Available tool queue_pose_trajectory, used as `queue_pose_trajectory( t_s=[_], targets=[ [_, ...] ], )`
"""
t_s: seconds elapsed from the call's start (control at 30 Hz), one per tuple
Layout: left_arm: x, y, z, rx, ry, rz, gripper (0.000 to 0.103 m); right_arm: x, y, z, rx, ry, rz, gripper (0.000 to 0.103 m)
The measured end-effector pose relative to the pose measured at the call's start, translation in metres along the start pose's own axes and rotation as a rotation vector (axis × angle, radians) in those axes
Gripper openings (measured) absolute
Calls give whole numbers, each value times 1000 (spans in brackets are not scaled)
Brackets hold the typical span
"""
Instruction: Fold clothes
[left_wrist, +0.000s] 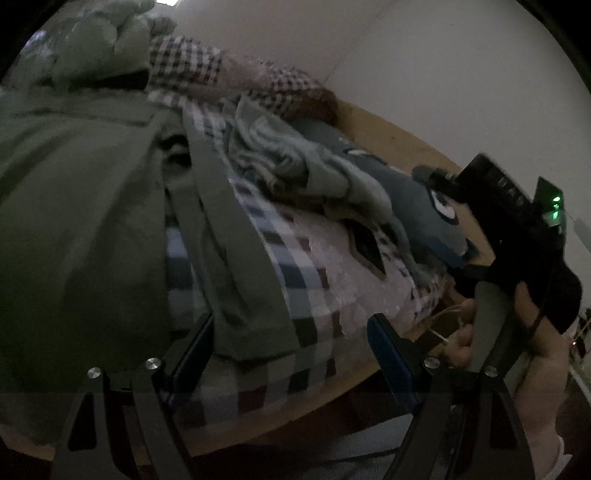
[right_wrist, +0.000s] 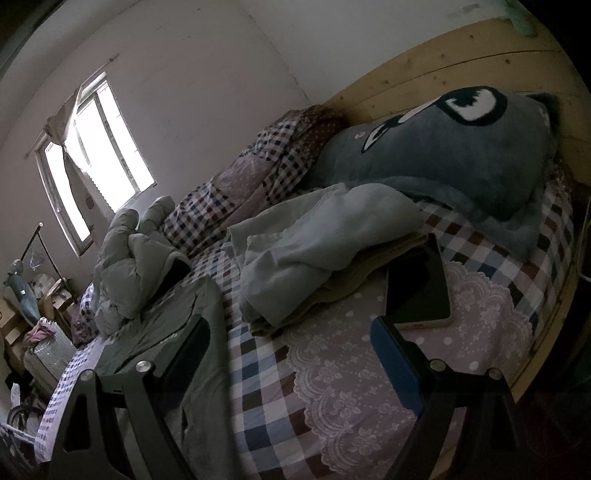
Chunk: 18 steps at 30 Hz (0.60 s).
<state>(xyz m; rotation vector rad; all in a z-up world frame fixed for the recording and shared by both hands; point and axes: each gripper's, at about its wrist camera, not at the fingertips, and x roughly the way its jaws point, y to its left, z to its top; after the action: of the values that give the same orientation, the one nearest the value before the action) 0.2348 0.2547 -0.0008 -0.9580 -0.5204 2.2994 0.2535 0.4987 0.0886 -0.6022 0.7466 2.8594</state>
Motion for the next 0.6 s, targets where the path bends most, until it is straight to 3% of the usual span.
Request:
queue_pose_trajectory(
  t_s=[0.2, 0.37, 0.5, 0.6],
  targets=[
    [7, 8, -10, -36, 37, 19, 85, 1, 1, 0, -8, 7, 9, 92],
    [-2, 1, -1, -8, -21, 14, 82, 2, 1, -1, -9, 12, 17, 92],
    [0, -4, 6, 18, -24, 24, 58, 2, 2, -1, -18, 13, 22, 92],
    [5, 2, 7, -6, -9, 44, 53, 2, 2, -1, -19, 14, 24, 92]
  ],
)
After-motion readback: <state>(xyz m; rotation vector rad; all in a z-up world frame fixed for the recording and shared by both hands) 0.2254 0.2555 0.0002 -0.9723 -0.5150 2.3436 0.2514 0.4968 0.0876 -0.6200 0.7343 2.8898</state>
